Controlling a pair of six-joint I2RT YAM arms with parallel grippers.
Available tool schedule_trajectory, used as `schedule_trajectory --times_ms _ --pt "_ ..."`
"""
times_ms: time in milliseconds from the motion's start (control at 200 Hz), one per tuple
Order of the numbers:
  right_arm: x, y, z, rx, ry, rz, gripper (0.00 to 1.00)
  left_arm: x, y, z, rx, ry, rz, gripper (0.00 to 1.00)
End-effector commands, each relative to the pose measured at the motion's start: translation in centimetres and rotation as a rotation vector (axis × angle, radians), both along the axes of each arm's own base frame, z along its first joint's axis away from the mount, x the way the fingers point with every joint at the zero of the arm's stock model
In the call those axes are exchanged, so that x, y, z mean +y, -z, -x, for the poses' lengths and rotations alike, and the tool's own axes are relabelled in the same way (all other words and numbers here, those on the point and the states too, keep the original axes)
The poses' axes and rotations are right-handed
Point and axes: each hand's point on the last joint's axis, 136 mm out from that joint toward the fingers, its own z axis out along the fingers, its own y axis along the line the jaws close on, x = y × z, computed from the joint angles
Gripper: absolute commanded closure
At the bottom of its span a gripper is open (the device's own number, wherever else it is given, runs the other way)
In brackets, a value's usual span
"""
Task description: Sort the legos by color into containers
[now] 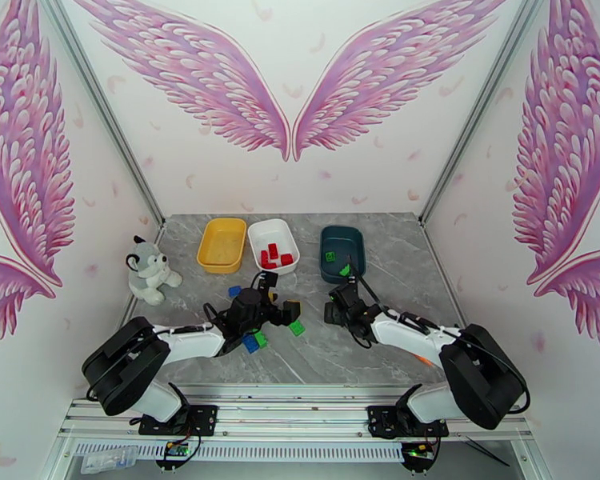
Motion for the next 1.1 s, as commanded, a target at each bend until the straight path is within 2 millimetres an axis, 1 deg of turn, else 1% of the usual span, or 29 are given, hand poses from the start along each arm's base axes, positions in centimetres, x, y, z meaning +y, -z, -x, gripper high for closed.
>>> schedule_trajectory --times_ms 0,235,420,535,685,800,910,985,1095 --pt "-0.2 0.2 -0.1 -0.031 0.047 -0.049 0.13 -1.2 -1.8 -0.9 -0.047 0.005 0.036 0.01" --pt "0.3 2.2 -0.1 0.017 0.044 -0.049 0.14 -1.2 -2.4 -0.9 -0.066 0.004 0.043 0.01" --pt "1.4 3.7 -0.9 0.056 0.025 -0.051 0.18 -1.0 -2.8 -1.0 -0.081 -0.002 0.04 0.01" --pt "2.2 4.0 -1.8 0.063 0.018 -0.05 0.2 -0.9 -2.9 -1.0 -0.086 -0.005 0.038 0.01" --pt "2.6 4.6 -2.5 0.074 0.018 -0.016 0.24 -0.7 -3.0 -1.0 -0.088 -0.009 0.034 0.01" --pt "2.7 4.6 -2.7 0.071 0.026 0.008 0.29 -0.5 -3.0 -1.0 -0.089 -0.015 0.033 0.01" --pt "2.6 4.5 -2.5 0.069 0.027 0.013 0.35 -0.3 -2.9 -1.1 -0.086 -0.018 0.031 0.01" --pt "2.8 3.9 -2.4 0.057 0.022 0.013 0.4 -0.2 -2.7 -1.1 -0.081 -0.02 0.03 0.01" --pt "3.4 2.4 -2.3 0.025 -0.001 -0.016 0.46 0.1 -2.6 -1.4 -0.07 -0.027 0.035 0.01"
